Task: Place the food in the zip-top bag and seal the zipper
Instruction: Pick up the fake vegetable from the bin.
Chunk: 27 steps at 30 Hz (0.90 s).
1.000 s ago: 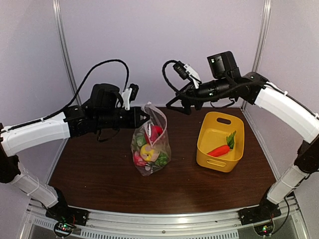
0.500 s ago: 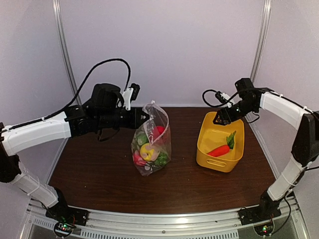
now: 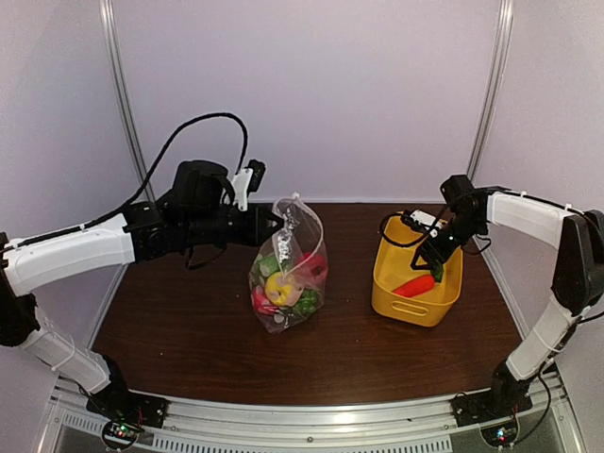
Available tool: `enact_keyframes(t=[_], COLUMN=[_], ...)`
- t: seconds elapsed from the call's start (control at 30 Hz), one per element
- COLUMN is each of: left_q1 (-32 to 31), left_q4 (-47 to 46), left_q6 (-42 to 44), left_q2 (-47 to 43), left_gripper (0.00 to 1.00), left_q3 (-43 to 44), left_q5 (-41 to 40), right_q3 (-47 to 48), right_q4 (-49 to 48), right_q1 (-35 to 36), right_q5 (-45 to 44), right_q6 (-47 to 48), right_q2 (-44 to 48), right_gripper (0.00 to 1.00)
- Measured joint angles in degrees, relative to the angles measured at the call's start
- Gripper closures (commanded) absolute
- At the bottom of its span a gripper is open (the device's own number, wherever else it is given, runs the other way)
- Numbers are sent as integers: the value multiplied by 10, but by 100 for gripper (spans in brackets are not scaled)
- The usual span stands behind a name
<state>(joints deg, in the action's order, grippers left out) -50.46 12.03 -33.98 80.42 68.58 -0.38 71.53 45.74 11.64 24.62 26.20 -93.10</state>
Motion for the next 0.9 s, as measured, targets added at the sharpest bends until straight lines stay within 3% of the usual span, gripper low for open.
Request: enact_keyframes(t=[0.2, 0.43, 0.7, 0.9], left_q1=[0, 0, 0, 0], left_q4=[-2, -4, -3, -3], left_q6=[-1, -7, -12, -20], left_q2=[-2, -6, -13, -13], left_gripper=[100, 100, 100, 100], left_q3=[-4, -7, -7, -7], left_q5=[0, 0, -3, -2], right_q3=[-8, 32, 14, -11], right_q4=[13, 40, 40, 19], right_q1=[2, 27, 50, 54], right_q5=[19, 15, -33, -83], right_q6=[266, 460, 564, 596], right_q2=[4, -42, -82, -107], right_gripper=[36, 36, 34, 45])
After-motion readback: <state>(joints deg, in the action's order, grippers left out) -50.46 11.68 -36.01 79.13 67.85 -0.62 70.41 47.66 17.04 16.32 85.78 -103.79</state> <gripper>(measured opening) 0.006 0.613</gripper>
